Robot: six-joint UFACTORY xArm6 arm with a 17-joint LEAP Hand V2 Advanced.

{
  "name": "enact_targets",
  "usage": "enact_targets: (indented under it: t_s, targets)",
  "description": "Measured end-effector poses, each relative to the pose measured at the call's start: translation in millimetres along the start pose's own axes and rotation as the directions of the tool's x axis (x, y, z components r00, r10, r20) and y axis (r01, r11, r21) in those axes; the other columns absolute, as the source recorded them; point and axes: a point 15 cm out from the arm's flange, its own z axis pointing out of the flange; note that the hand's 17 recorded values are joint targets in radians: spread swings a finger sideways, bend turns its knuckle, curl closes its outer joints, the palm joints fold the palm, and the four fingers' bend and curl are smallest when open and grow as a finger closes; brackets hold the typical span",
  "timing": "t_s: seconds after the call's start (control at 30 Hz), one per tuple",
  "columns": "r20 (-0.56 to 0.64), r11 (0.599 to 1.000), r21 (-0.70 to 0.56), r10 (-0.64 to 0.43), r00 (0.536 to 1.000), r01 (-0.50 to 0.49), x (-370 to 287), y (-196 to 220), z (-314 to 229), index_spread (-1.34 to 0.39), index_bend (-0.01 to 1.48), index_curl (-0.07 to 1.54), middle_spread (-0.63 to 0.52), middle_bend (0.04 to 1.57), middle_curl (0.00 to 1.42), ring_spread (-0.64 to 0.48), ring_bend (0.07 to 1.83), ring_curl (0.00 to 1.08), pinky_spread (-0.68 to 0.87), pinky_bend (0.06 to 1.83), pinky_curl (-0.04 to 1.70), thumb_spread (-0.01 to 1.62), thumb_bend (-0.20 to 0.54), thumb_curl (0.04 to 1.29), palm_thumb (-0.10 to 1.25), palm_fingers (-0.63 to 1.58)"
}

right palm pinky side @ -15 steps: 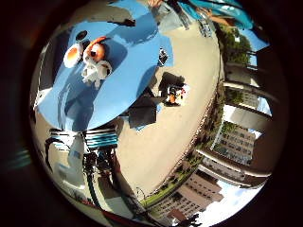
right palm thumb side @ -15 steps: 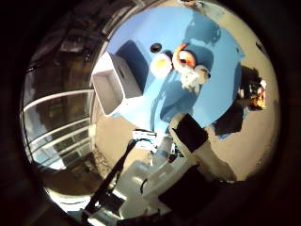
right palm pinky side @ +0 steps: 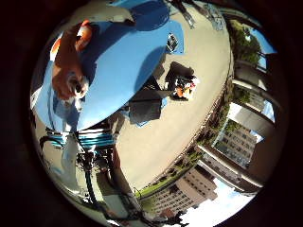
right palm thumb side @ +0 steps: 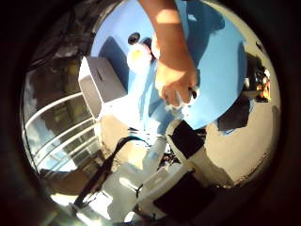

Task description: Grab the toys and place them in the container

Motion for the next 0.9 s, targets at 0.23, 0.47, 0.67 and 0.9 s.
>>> enact_targets:
  t_s: [0.23, 0.47, 0.67, 0.9]
  targets:
    - [0.009, 0.999, -0.031, -0.013, 1.0, 0.013, -5.5, 6.1, 31.6, -0.14, 0.16, 0.24, 0.09, 0.18, 0.31, 0.28, 0.34, 0.33, 0.41, 0.64, 0.22, 1.21, -0.024, 0.29, 0.52, 0.05]
    - [0.03, 0.992, -0.121, -0.042, 0.999, 0.045, -25.4, 38.7, 71.0, -0.13, 0.16, 0.24, 0.09, 0.17, 0.31, 0.28, 0.34, 0.33, 0.41, 0.64, 0.21, 1.2, -0.024, 0.29, 0.52, 0.05]
    - [0.002, 0.99, -0.108, -0.089, 0.996, 0.089, -38.7, 28.6, 121.0, -0.12, 0.17, 0.25, 0.09, 0.17, 0.31, 0.28, 0.34, 0.33, 0.41, 0.63, 0.21, 1.2, -0.023, 0.29, 0.52, 0.05]
    - [0.017, 0.981, -0.143, -0.13, 0.991, 0.131, -59.9, 14.0, 169.5, -0.08, 0.17, 0.25, 0.06, 0.19, 0.32, 0.27, 0.38, 0.33, 0.41, 0.64, 0.21, 1.18, -0.009, 0.3, 0.58, 0.19]
